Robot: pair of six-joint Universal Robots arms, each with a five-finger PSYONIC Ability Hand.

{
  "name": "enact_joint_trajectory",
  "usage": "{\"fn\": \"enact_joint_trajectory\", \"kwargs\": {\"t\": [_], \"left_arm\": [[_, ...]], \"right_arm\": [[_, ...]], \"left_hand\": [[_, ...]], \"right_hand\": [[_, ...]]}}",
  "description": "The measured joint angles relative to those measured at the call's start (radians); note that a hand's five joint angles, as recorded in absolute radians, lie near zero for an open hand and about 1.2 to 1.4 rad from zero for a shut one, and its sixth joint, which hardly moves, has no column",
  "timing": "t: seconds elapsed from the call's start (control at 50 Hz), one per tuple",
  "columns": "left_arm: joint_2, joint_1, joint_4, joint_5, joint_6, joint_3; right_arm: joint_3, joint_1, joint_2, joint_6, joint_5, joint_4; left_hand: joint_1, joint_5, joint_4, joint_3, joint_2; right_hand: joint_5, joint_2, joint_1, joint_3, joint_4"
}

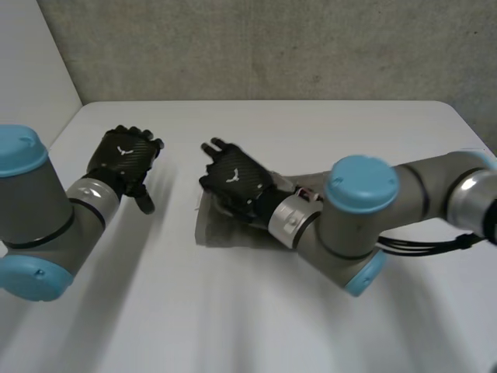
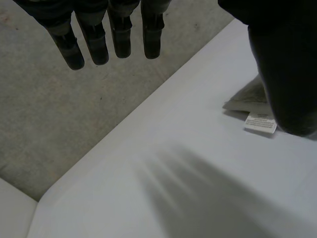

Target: Fold the towel.

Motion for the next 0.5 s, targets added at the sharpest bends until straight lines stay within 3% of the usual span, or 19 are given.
{"fn": "enact_joint_trajectory", "kwargs": {"t": [0.26,0.34,0.5], "left_arm": [[-0.054,-0.057,0.037,-0.065,-0.033,0.048],[-0.057,-0.061,0.051,-0.081,-0.068,0.056],[-0.059,-0.073,0.05,-0.09,-0.098,0.06]], "right_arm": [[-0.062,0.026,0.078,0.143,-0.037,-0.072],[-0.069,0.028,0.088,0.191,-0.031,-0.085],[-0.056,0.024,0.069,0.181,0.077,-0.031]], "left_hand": [[0.0,0.0,0.0,0.0,0.0],[0.0,0.0,0.0,0.0,0.0],[0.0,0.0,0.0,0.0,0.0]], "right_hand": [[-0.048,-0.057,-0.049,0.0,0.0],[-0.413,-0.405,-0.394,0.0,0.0],[-1.091,-1.031,-1.021,0.0,0.0]]}}
